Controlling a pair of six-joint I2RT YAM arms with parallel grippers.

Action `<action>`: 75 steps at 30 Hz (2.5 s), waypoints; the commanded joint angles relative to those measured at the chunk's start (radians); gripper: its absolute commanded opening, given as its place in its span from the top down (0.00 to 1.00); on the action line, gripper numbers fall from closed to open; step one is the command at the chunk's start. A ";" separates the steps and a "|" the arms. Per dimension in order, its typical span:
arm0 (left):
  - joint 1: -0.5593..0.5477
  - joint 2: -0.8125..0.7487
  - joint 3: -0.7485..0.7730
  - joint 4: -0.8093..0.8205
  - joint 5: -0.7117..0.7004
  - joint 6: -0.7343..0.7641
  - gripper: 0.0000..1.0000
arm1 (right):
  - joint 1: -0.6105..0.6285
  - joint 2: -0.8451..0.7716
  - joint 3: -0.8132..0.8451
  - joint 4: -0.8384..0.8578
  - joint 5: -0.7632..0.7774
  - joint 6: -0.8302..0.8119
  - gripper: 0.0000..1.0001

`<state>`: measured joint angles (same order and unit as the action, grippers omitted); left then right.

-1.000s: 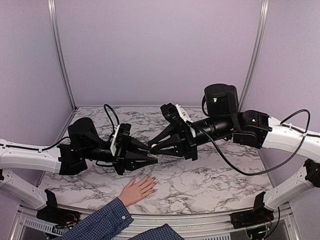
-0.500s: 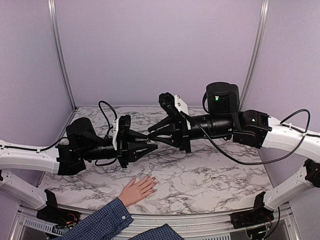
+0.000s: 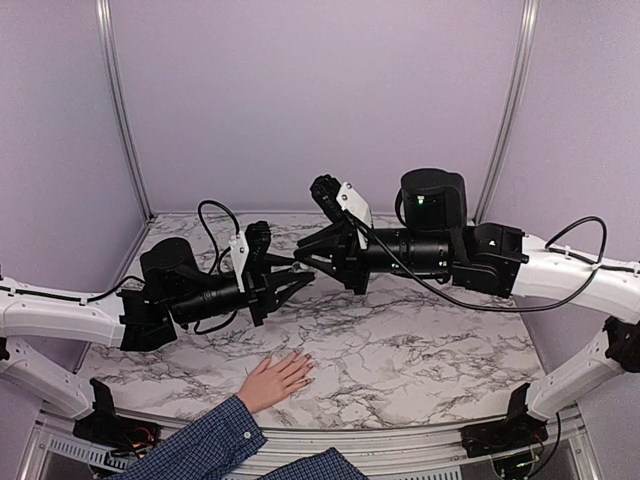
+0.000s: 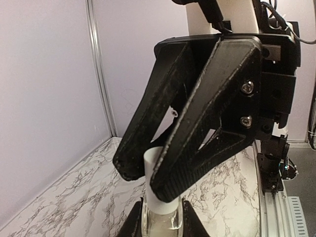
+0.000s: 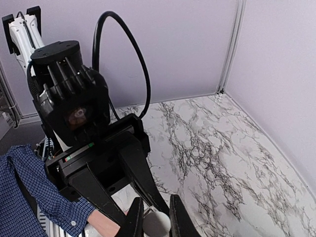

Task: Paint the nails
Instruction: Screw the nail polish bottle cap onto the nail polish bottle, then pass from the left arm to the right, then set down the nail polish bottle at the center of the board.

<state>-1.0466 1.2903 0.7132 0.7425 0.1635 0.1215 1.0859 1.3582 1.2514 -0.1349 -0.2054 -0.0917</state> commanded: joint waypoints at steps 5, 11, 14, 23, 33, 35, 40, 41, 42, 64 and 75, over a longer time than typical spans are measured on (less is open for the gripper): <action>0.010 0.061 0.054 0.048 -0.223 -0.002 1.00 | -0.001 0.038 -0.045 0.121 0.173 0.136 1.00; 0.010 0.075 0.053 0.058 -0.208 -0.005 1.00 | -0.003 0.035 -0.052 0.148 0.158 0.131 0.93; 0.010 0.053 0.035 0.060 -0.170 0.005 1.00 | -0.018 -0.012 -0.067 0.163 0.123 0.121 0.66; 0.014 0.040 0.015 0.077 -0.145 -0.021 1.00 | -0.050 -0.115 -0.114 0.165 0.173 0.115 0.43; 0.014 0.049 0.018 0.090 -0.081 -0.029 1.00 | -0.051 -0.064 -0.067 0.095 0.045 0.093 0.52; 0.014 0.053 0.020 0.090 -0.064 -0.033 1.00 | -0.050 -0.045 -0.055 0.085 0.031 0.093 0.54; 0.014 0.058 0.021 0.090 -0.056 -0.036 1.00 | -0.051 -0.013 -0.037 0.071 0.030 0.093 0.57; 0.014 0.058 0.021 0.090 -0.056 -0.034 1.00 | -0.051 -0.009 -0.034 0.069 0.030 0.093 0.59; 0.014 0.057 0.021 0.090 -0.055 -0.034 1.00 | -0.051 -0.006 -0.034 0.069 0.031 0.093 0.60; 0.016 0.060 0.006 0.087 -0.054 -0.056 0.65 | -0.055 -0.047 -0.080 0.114 0.112 0.093 1.00; 0.044 -0.033 -0.062 0.075 -0.077 -0.153 0.01 | -0.181 -0.125 -0.263 0.287 0.169 0.136 1.00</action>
<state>-1.0252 1.3106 0.6739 0.7883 0.1040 0.0330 0.9501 1.2690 1.0531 0.0311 -0.0757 0.0063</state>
